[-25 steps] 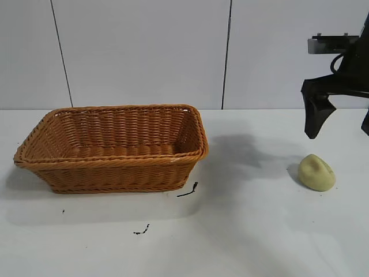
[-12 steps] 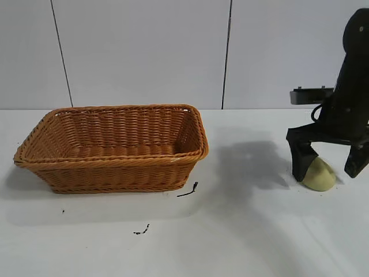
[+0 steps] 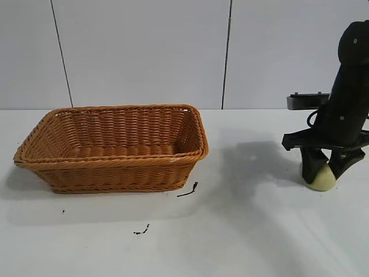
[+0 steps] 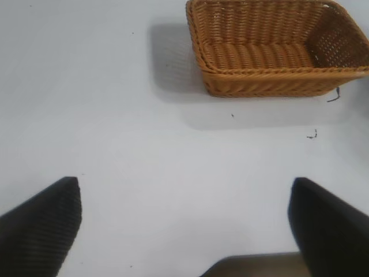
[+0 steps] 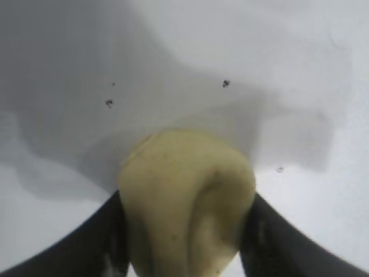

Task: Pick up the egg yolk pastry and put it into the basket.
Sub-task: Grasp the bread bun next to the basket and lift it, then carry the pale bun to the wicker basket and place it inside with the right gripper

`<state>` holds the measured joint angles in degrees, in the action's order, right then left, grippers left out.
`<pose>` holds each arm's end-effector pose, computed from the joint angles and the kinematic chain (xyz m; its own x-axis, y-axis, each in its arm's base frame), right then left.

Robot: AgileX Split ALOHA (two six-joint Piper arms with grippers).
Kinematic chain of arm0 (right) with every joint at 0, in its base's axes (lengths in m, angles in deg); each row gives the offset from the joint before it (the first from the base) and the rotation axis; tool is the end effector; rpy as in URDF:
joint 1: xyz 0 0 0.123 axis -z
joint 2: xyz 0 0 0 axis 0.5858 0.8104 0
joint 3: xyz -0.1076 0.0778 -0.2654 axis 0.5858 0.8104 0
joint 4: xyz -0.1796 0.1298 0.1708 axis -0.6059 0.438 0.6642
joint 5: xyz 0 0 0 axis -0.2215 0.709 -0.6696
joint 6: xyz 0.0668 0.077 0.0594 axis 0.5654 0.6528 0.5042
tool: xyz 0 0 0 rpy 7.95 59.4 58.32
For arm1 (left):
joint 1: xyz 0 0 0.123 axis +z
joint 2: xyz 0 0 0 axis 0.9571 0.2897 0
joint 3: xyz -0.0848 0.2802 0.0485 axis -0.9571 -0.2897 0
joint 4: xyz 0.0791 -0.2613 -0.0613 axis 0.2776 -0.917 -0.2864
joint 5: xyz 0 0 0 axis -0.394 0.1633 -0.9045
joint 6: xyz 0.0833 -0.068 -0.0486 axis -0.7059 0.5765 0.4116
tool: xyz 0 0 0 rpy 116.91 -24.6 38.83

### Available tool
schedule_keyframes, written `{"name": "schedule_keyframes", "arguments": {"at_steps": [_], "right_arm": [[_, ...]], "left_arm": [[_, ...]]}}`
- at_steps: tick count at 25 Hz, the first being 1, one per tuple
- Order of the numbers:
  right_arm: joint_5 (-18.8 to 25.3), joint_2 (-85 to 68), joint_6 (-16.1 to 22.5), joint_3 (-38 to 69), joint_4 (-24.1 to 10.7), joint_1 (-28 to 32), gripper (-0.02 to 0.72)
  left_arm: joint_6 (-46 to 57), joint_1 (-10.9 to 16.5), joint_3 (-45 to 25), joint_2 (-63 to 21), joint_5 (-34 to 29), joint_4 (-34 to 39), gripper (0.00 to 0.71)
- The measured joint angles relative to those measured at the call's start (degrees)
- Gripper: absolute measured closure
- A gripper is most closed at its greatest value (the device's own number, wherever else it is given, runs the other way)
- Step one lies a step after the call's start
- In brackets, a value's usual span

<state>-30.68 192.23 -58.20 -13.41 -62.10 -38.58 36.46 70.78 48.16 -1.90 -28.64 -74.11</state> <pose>0.4235 0.0222 0.0708 -0.9909 -0.0751 -0.1120 -0.0772 0.9969 0.0145 0.0320 -0.0074 0.2768 -0.4705 -0.0476 -0.8811 0.0555 0.9950 -0.0833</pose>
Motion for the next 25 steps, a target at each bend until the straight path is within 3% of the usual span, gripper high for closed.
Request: {"name": "schedule_keyframes", "arguments": {"at_steps": [3, 7, 17, 25], "right_arm": [[0.00, -0.06, 0.00, -0.02, 0.00, 0.00, 0.548], [1.64, -2.06, 0.00, -0.87, 0.00, 0.00, 0.565], [18.79, -10.60, 0.00, -18.63, -0.05, 0.00, 0.566], [23.18, -10.65, 0.00, -25.78, 2.74, -0.79, 0.566]], "left_arm": [[0.00, 0.00, 0.00, 0.00, 0.00, 0.00, 0.015], [0.00, 0.00, 0.00, 0.00, 0.00, 0.00, 0.015], [0.00, 0.00, 0.00, 0.00, 0.00, 0.00, 0.015], [0.00, 0.00, 0.00, 0.00, 0.00, 0.00, 0.015]]}}
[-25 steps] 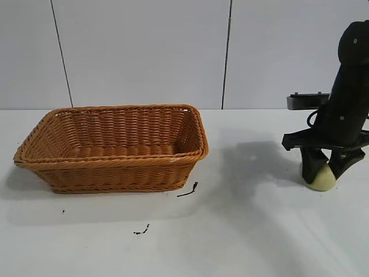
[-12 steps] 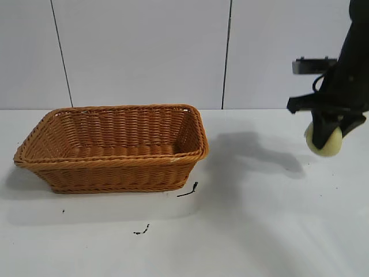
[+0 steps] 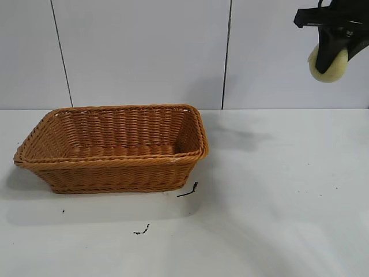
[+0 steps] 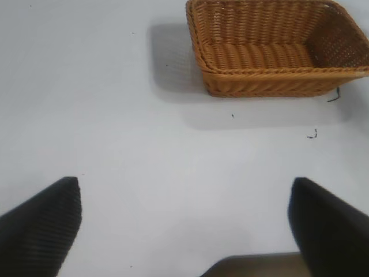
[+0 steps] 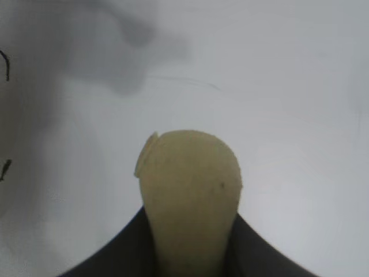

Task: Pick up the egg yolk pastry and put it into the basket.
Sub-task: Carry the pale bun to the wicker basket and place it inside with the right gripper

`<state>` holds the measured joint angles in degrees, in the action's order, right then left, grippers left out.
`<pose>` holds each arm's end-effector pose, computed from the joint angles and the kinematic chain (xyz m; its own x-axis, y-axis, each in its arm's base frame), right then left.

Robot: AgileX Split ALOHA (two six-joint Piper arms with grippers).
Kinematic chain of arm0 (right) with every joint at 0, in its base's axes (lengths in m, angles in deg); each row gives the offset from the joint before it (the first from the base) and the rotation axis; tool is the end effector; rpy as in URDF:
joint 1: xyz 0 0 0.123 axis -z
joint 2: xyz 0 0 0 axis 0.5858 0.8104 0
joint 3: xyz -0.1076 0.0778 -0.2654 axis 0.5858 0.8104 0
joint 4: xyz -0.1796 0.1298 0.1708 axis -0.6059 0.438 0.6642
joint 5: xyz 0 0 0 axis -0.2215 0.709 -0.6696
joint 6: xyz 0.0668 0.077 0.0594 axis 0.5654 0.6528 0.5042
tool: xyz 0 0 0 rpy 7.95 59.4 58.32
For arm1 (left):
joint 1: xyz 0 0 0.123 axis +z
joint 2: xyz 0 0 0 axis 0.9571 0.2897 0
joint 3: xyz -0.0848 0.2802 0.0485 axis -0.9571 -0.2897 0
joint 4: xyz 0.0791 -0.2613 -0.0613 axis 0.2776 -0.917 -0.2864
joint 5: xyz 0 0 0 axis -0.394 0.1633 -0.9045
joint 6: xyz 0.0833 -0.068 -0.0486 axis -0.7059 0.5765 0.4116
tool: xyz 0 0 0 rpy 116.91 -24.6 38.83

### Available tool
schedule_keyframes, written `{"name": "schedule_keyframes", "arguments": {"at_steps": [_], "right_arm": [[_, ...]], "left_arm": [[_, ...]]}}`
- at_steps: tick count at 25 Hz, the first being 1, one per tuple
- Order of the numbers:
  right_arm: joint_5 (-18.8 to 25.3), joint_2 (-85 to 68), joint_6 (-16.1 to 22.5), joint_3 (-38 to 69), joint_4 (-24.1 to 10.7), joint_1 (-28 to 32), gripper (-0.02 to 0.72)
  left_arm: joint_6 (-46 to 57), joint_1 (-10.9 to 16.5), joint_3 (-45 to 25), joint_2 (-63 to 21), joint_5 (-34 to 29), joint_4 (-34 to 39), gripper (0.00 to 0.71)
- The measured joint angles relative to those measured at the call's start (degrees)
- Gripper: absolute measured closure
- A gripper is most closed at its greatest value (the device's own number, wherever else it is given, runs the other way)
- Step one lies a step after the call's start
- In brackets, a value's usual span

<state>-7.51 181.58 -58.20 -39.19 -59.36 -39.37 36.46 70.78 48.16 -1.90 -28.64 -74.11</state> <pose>0.4581 0.0361 0.2737 -0.9381 -0.0748 -0.3383 -0.1000 0.9933 0.0577 0.0320 -0.0074 0.2768 -0.4705 -0.0476 -0.8811 0.0555 0.9950 -0.0833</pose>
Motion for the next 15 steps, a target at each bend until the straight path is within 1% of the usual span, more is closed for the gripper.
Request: {"name": "schedule_keyframes", "arguments": {"at_steps": [4, 10, 15], "right_arm": [[0.56, 0.00, 0.00, -2.35, -0.27, -4.55, 0.567], [1.14, 1.41, 0.80, -7.32, -1.49, -15.13, 0.566], [1.13, 5.86, 2.08, -13.63, -1.71, -24.14, 0.567]], "left_arm": [[0.00, 0.00, 0.00, 0.00, 0.00, 0.00, 0.015], [0.00, 0.00, 0.00, 0.00, 0.00, 0.00, 0.015], [0.00, 0.00, 0.00, 0.00, 0.00, 0.00, 0.015]]}}
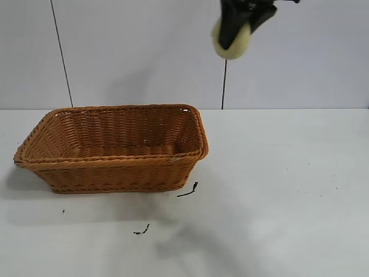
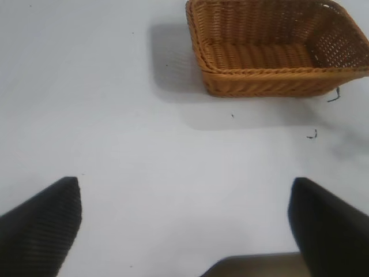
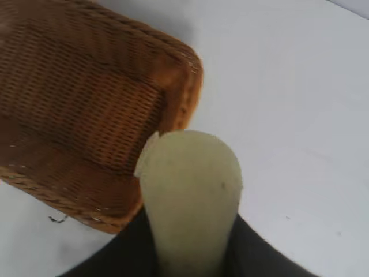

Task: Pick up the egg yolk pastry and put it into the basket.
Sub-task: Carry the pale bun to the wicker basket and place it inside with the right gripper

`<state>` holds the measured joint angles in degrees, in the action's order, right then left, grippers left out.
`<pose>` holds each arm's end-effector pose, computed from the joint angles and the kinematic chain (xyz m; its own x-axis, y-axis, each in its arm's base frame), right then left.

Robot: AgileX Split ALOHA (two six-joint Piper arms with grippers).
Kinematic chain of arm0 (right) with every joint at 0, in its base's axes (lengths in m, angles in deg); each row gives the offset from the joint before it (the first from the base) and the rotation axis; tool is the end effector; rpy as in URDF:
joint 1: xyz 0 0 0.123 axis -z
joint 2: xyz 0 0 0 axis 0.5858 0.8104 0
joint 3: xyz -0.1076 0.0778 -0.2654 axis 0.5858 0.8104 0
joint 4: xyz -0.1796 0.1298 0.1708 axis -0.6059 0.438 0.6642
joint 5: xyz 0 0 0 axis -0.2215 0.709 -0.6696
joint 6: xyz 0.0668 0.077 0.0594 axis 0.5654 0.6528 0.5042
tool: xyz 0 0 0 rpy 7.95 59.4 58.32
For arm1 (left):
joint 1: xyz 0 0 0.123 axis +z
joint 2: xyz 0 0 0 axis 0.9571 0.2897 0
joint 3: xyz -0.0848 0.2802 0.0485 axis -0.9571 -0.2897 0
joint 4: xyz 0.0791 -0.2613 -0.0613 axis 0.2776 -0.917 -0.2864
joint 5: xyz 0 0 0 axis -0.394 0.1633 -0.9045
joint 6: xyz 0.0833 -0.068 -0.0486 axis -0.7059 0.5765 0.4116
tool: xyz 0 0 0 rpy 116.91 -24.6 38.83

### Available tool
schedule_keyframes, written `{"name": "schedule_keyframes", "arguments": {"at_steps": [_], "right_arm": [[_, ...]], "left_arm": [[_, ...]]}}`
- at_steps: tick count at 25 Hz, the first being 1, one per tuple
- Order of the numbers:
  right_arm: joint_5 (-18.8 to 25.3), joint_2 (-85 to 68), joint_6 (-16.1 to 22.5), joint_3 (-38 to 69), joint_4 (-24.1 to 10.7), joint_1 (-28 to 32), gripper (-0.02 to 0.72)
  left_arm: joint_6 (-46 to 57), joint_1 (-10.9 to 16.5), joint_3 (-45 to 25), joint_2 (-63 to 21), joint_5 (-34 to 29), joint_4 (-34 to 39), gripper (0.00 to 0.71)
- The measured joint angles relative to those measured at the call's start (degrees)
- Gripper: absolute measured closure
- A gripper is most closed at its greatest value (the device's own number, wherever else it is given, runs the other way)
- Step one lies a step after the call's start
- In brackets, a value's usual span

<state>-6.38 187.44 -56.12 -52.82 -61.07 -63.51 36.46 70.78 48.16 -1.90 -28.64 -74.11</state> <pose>0.4366 0.2341 0.3010 -0.7970 -0.4105 -0.4430 -0.4747 0.8793 0.0391 0.0320 -0.0074 0.2768 -0.4705 -0.0476 -0.8811 0.0555 0.9950 -0.0833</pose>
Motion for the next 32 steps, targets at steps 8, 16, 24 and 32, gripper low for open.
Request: {"name": "schedule_keyframes", "arguments": {"at_steps": [8, 16, 24, 32], "right_arm": [[-2.86, 11.98, 1.15, -9.55, 0.05, -9.72, 0.567], [-10.40, 22.00, 1.98, -10.34, -1.38, -10.38, 0.567], [-12.22, 25.49, 2.59, -10.34, -2.52, -10.32, 0.544], [-12.04, 24.59, 2.82, -10.52, -2.52, -10.32, 0.132]], "left_arm": [[0.00, 0.00, 0.00, 0.00, 0.00, 0.00, 0.015], [0.00, 0.00, 0.00, 0.00, 0.00, 0.00, 0.015], [0.00, 0.00, 0.00, 0.00, 0.00, 0.00, 0.015], [0.00, 0.00, 0.00, 0.00, 0.00, 0.00, 0.015]]}}
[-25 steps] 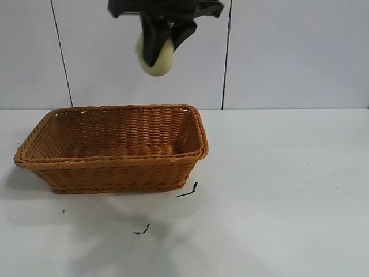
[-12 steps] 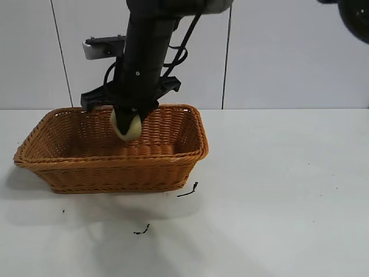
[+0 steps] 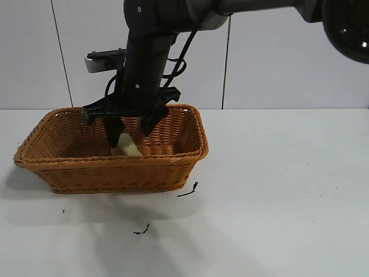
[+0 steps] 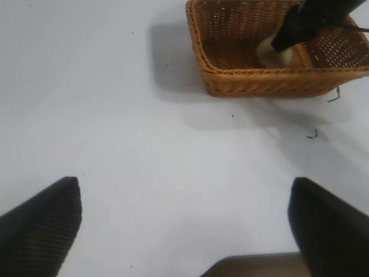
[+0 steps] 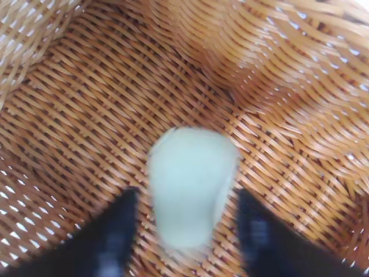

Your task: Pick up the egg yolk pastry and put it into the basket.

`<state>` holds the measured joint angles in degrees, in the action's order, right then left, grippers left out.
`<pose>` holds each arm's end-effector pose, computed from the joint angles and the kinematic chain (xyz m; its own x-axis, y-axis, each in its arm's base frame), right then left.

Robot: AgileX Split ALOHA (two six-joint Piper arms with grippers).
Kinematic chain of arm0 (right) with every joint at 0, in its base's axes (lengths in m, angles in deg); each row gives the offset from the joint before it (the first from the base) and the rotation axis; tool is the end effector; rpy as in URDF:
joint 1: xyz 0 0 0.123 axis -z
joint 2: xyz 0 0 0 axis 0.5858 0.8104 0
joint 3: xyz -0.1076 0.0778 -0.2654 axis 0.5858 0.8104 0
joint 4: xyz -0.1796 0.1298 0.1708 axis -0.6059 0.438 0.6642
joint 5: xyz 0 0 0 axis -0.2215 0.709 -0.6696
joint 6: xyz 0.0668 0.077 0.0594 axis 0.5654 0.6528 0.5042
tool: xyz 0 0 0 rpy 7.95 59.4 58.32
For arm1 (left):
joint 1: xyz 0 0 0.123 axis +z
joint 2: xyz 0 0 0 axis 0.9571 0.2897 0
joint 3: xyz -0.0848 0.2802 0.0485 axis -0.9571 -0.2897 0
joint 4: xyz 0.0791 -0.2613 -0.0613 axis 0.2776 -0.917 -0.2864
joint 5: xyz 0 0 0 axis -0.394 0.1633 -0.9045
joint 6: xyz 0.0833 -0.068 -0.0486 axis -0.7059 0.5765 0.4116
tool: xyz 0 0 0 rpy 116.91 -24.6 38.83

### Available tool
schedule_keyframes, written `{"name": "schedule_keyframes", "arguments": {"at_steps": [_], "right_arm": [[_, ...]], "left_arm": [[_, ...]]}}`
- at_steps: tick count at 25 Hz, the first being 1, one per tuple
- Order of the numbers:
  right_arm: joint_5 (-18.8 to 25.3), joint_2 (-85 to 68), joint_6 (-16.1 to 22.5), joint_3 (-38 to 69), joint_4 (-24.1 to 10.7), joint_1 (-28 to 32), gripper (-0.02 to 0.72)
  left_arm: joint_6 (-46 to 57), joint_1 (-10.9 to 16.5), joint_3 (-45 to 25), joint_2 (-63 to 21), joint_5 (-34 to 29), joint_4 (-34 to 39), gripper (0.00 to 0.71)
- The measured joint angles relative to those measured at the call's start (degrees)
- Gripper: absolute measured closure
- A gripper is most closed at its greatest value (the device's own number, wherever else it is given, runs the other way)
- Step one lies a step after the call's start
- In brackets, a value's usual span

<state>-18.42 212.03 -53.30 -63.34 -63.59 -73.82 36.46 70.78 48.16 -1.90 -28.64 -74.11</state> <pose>0.4571 0.3566 0.1392 -0.7420 -0.5300 -0.4106 -0.5869 0.8095 0.0158 0.0320 -0.0074 0.2768 -0.4705 -0.0476 -0.8811 0.0555 0.9950 -0.0833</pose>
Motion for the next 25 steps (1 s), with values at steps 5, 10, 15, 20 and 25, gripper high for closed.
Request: {"name": "schedule_keyframes", "arguments": {"at_steps": [5, 10, 15, 20, 25], "right_arm": [[2.27, -3.08, 2.95, -3.91, 0.00, 0.00, 0.077], [6.62, -4.52, 3.16, -10.20, 0.00, 0.97, 0.070], [9.49, -4.57, 1.35, -11.96, -0.31, 7.13, 0.070], [10.54, -4.57, -0.25, -12.02, -0.43, 16.08, 0.070], [11.05, -4.57, -1.60, -12.02, -0.43, 25.54, 0.070]], "left_arm": [[0.00, 0.00, 0.00, 0.00, 0.00, 0.00, 0.015], [0.00, 0.00, 0.00, 0.00, 0.00, 0.00, 0.015], [0.00, 0.00, 0.00, 0.00, 0.00, 0.00, 0.015], [0.00, 0.00, 0.00, 0.00, 0.00, 0.00, 0.015], [0.00, 0.00, 0.00, 0.00, 0.00, 0.00, 0.015]]}}
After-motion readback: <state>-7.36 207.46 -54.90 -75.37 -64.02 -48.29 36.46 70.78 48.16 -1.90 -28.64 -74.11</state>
